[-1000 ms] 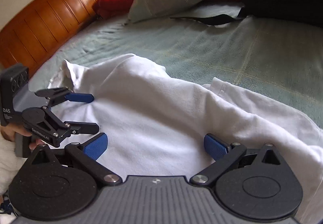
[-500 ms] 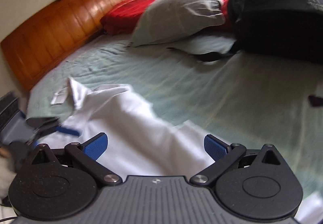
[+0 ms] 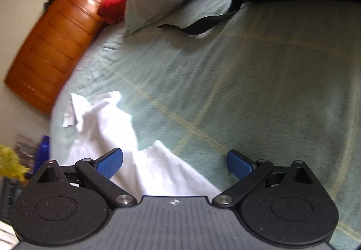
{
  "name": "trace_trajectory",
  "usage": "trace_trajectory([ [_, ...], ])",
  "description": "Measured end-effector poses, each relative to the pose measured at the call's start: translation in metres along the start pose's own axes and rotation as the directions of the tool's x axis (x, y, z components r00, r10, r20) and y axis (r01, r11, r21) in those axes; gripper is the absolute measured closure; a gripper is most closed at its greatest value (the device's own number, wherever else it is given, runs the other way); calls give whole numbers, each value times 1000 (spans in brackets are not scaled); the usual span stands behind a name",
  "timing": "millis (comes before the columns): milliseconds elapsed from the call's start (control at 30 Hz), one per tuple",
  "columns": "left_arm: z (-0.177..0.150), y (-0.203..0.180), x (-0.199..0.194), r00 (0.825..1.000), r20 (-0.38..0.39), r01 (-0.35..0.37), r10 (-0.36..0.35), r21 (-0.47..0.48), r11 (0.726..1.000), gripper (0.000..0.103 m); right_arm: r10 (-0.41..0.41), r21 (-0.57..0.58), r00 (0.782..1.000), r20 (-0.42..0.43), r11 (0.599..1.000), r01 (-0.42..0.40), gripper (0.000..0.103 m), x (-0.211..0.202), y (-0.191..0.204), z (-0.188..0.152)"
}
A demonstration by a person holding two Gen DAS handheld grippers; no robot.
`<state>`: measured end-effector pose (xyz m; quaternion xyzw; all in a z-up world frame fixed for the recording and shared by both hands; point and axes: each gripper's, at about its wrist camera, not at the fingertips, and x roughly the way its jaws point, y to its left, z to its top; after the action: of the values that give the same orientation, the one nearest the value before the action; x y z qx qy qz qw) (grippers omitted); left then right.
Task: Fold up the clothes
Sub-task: 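Grasp the shirt side edge with the right gripper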
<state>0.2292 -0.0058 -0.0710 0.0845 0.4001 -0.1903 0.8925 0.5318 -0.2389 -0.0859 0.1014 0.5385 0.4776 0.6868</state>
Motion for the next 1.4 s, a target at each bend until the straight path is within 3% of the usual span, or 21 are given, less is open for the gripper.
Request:
trace_trajectory([
  [133,-1,1,-1,1000,3,-4,4,-12,1000,1,100,24,993,-68,995,-98,9,3,-6,-7],
  [267,-2,0,-1,1000,-2,-5,5,-20,1000,1,107,115,994,-26,988,-103,45,-1,-32,-3],
  [300,-2,-2,-1,1000,-3,-3,3,-19,1000,1,102,118,995,-18,988,-99,47,2,-33,0],
  [500,-3,-9,-3,1000,0,9,-9,-16,1000,1,64,91,997,-44,994,-60,46,8,-19,0],
  [700,-6,-9,-3,1000,-2,9,-9,-30,999,1,93,96,992,-86,992,-85,46,4,-19,-8],
  [833,-8,-10,-5,1000,0,19,-19,-33,999,1,124,133,992,-37,984,-118,51,17,-29,0],
  [867,-9,-10,-6,1000,1,23,-23,-35,999,1,129,145,991,-28,982,-123,57,18,-33,0],
  [967,-11,-10,-7,1000,1,21,-21,-41,999,1,81,180,996,-33,981,-74,98,19,-41,-4],
  [1233,-12,-10,-6,1000,1,23,-23,-42,999,1,10,76,999,-40,997,-7,96,17,-18,-12],
  [1367,-12,-11,-5,1000,0,24,-24,-39,999,1,-27,-45,999,-35,999,25,54,20,7,-13],
  [1400,-12,-12,-5,1000,0,22,-22,-38,999,1,-59,-91,998,-38,994,56,54,22,16,-14],
])
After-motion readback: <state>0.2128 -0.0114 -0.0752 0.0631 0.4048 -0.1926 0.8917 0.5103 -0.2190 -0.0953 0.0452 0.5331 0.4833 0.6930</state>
